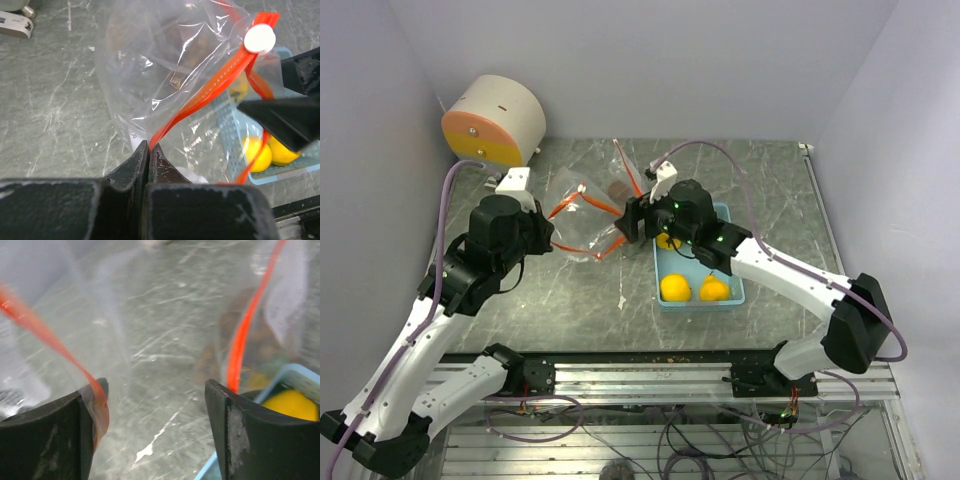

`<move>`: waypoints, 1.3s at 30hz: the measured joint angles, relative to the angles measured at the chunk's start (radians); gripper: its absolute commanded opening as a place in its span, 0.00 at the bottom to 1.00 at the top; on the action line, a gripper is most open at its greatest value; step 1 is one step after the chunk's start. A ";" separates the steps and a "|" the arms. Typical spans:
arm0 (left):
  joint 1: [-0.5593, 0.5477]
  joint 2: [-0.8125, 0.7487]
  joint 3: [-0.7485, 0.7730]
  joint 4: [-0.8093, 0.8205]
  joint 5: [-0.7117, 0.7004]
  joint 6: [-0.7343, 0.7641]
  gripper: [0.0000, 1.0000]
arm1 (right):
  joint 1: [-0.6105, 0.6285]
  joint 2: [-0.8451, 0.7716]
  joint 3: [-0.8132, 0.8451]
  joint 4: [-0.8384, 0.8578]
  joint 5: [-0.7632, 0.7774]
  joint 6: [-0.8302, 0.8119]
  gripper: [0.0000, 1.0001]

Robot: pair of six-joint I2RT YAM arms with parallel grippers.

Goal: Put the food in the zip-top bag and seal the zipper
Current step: Open the zipper of the food storage bag at the center of the board, then pick up the fake fruit from the bin.

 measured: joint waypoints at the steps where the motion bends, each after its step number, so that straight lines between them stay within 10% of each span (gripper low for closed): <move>1: 0.000 -0.006 -0.005 -0.001 -0.007 0.000 0.07 | -0.002 -0.009 -0.005 0.002 -0.065 -0.012 0.87; 7: 0.000 -0.006 -0.032 -0.016 -0.070 0.001 0.07 | 0.000 -0.126 -0.067 0.028 -0.265 -0.031 1.00; 22: 0.000 0.015 -0.127 0.024 -0.085 -0.003 0.07 | -0.080 -0.122 -0.117 -0.393 0.097 0.162 1.00; 39: 0.000 0.049 -0.223 0.141 -0.015 -0.020 0.07 | -0.079 -0.094 -0.310 -0.449 0.086 0.280 0.99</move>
